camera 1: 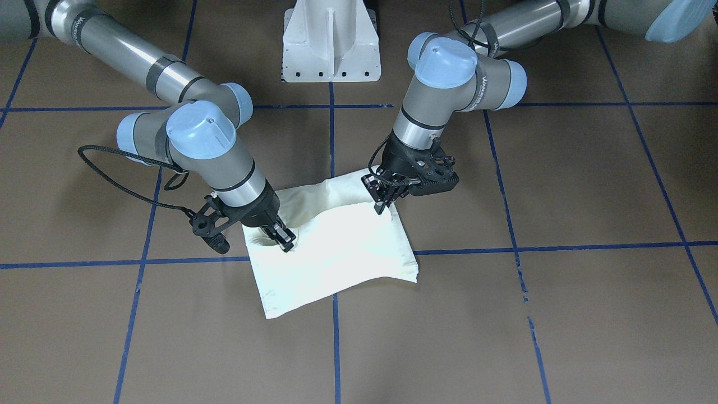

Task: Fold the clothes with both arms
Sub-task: 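Lift the near edge with both grippers and fold it away from the robot, then lower the folded edge onto the shirt and open both grippers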

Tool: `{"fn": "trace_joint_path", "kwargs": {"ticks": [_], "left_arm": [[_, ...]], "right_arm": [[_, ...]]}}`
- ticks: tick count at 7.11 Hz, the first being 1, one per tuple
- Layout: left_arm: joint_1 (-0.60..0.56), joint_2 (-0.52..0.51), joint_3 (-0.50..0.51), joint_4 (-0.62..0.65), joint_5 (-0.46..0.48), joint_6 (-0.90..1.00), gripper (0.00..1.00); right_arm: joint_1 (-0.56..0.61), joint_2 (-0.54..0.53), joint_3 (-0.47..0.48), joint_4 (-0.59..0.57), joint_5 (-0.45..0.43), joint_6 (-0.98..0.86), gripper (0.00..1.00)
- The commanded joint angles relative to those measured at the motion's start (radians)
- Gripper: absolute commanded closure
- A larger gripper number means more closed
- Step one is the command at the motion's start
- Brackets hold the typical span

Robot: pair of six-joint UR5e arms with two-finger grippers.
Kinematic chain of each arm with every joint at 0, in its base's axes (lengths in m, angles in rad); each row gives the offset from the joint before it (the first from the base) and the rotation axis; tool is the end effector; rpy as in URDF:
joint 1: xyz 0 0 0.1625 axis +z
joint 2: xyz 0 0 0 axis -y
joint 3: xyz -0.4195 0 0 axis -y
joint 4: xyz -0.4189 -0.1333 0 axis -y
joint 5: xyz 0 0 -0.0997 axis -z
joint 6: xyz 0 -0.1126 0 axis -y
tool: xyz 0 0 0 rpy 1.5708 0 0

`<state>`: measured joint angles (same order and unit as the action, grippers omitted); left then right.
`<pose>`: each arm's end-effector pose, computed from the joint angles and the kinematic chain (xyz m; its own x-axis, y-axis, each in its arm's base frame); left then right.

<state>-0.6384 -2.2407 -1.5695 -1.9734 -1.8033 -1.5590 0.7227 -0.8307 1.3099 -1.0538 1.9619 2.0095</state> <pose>0.5248 -0.5231 0.1966 0.3896 -0.2748 -0.8790 0.4129 0.9053 -0.1000 -0.5374 -0.5944 0.2520 0.2112 0.7099 0.6719 -0.5094 0.6666 -0.5441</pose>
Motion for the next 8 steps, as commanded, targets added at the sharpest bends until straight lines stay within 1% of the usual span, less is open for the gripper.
{"fn": "trace_joint_path", "kwargs": {"ticks": [1,2,3,4,5,7,8], "left_arm": [[-0.019,-0.016,0.038,-0.002,0.004,0.030,1.00],[-0.048,-0.048,0.093,-0.004,0.004,0.049,0.44],[-0.084,-0.106,0.206,-0.008,0.005,0.116,0.11],[-0.121,-0.115,0.250,-0.010,0.001,0.201,0.00],[-0.133,-0.116,0.252,-0.010,-0.008,0.238,0.00],[-0.142,-0.105,0.252,-0.094,-0.094,0.243,0.00],[-0.144,-0.085,0.246,-0.117,-0.126,0.241,0.00]], "right_arm": [[0.015,0.066,-0.084,0.006,0.000,-0.006,0.01],[0.026,0.086,-0.098,0.005,0.000,-0.014,0.00],[0.050,0.108,-0.132,0.005,0.018,-0.023,0.00],[0.076,0.113,-0.149,0.006,0.061,-0.032,0.00],[0.092,0.113,-0.147,0.006,0.112,-0.043,0.00],[0.086,0.116,-0.124,0.002,0.114,-0.046,0.00],[0.081,0.110,-0.094,-0.011,0.117,-0.098,0.00]]}}
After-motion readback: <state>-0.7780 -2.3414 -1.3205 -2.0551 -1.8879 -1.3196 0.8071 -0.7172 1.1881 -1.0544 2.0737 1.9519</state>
